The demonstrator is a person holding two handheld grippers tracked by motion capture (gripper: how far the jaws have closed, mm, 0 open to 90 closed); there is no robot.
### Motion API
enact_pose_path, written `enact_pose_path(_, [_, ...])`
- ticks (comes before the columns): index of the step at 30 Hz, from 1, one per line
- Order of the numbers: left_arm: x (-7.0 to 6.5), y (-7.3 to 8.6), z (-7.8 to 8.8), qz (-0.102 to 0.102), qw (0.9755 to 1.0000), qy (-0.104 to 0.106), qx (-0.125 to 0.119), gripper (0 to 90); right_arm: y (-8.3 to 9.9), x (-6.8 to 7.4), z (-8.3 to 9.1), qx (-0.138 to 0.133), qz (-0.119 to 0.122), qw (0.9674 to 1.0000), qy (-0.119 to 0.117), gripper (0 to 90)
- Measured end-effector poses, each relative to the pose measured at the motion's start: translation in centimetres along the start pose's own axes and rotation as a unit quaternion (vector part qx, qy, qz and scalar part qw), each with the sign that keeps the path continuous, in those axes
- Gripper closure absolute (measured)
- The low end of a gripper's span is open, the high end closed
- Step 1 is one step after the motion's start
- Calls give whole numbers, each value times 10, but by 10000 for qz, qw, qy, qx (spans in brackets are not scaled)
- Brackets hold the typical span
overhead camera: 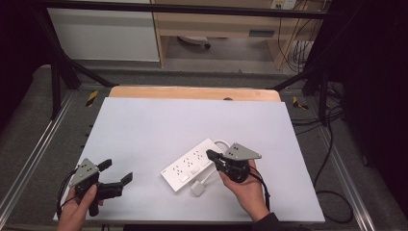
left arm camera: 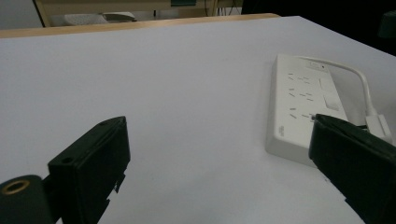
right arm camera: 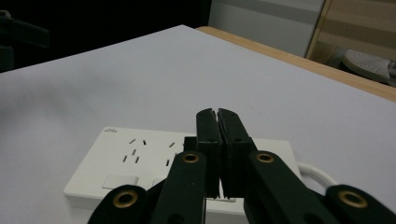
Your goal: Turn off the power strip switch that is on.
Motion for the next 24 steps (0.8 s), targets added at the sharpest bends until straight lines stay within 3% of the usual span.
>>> enact_pose_path(8, [0, 0, 0, 7, 10000, -7, -7, 54, 4, 8, -8, 87, 49, 9998, -173, 900])
enact_pose_path(24, [0, 0, 0, -7, 10000, 5, -15, 54, 15, 18, -26, 404, -96, 9981, -463, 900])
Point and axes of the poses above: each handheld gripper's, and its own axes: z roughly backward along the jaws, y roughly out of its underside, x roughly to its left, the point moved 1 cm from there along -z, roughly forward along the jaws, and after that the axes turned 14 degrees about -y, right-handed, at the moved point
